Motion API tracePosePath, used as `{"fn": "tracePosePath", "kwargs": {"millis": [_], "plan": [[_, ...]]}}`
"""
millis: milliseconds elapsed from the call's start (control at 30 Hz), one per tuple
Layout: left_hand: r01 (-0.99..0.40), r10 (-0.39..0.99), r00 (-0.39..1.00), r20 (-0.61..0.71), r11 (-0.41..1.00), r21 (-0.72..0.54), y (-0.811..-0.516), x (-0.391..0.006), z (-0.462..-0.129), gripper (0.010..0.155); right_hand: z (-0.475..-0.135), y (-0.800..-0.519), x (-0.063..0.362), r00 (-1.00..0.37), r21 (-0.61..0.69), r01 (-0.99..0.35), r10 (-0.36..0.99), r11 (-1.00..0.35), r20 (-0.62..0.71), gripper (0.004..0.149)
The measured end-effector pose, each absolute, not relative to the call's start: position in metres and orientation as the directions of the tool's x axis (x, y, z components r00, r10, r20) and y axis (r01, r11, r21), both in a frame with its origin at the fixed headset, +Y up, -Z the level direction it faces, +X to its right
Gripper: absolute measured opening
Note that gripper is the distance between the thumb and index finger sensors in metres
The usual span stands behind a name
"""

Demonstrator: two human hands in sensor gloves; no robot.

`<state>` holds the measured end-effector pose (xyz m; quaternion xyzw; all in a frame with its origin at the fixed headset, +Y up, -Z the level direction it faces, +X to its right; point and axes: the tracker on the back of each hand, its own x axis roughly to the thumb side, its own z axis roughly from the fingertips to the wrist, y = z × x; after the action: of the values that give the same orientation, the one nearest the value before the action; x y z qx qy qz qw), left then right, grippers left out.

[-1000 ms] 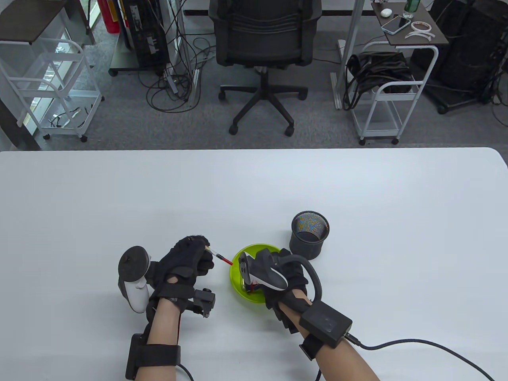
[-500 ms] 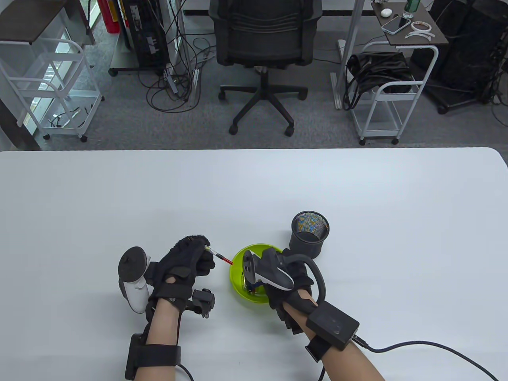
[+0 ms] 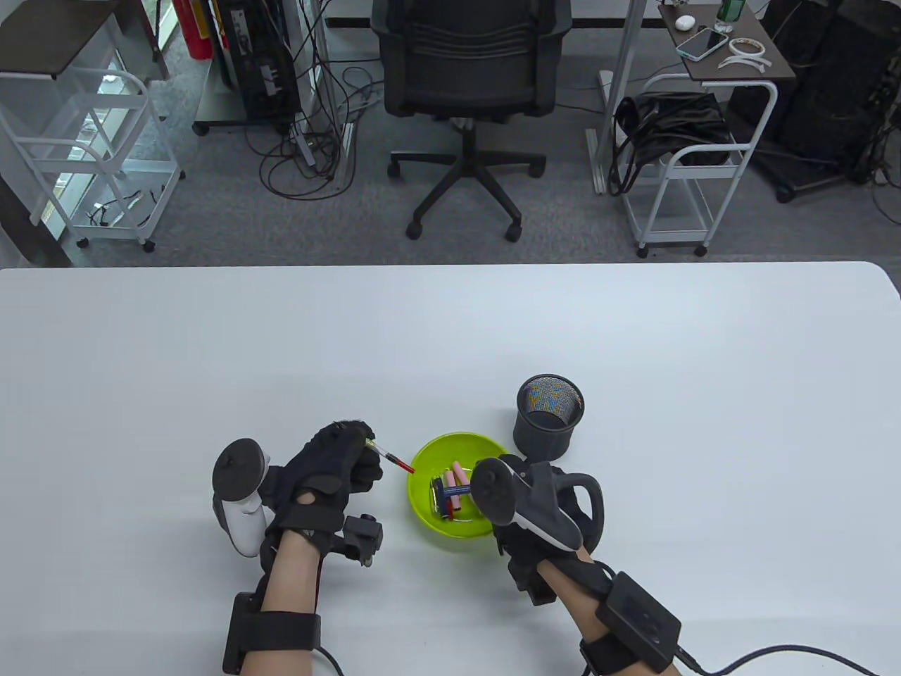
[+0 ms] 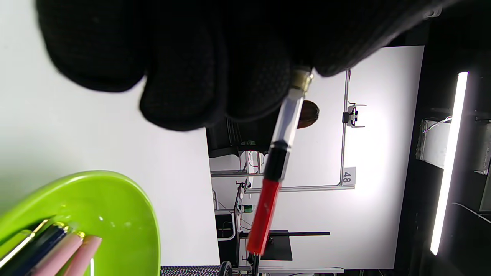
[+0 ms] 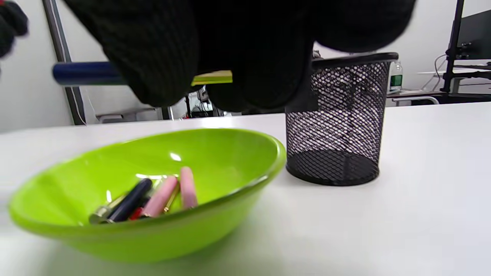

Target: Assemble fountain pens from components

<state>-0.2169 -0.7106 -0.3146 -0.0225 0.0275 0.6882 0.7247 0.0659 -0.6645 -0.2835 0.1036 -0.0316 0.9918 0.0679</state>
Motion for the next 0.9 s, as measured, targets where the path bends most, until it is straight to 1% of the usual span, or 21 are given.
{"fn": "tracePosePath", "kwargs": {"millis": [133,200,233,500,900], "plan": [[-0.998,0.996,0.055,-0.073,0.056,0.005,-0.713,-0.216,-0.314,0.043,-0.277,-0.662,0.072,-0.940,-0.057,-0.254,0.233,-0.966,0.251,0.049],[-0.998,0.995,0.065,-0.070,0.066,0.016,-0.712,-0.216,-0.314,0.043,-0.275,-0.665,0.073,-0.925,-0.025,-0.286,0.269,-0.958,0.269,0.049],[-0.997,0.995,0.069,-0.067,0.071,0.017,-0.712,-0.216,-0.314,0.043,-0.275,-0.667,0.073,-0.921,-0.006,-0.291,0.278,-0.957,0.274,0.049],[-0.998,0.994,0.060,-0.087,0.061,0.007,-0.718,-0.211,-0.313,0.043,-0.276,-0.671,0.074,-0.901,0.022,-0.334,0.327,-0.942,0.284,0.050],[-0.997,0.992,0.067,-0.105,0.063,-0.042,-0.723,-0.202,-0.314,0.044,-0.275,-0.675,0.070,-0.905,0.017,-0.313,0.304,-0.950,0.296,0.050]]}}
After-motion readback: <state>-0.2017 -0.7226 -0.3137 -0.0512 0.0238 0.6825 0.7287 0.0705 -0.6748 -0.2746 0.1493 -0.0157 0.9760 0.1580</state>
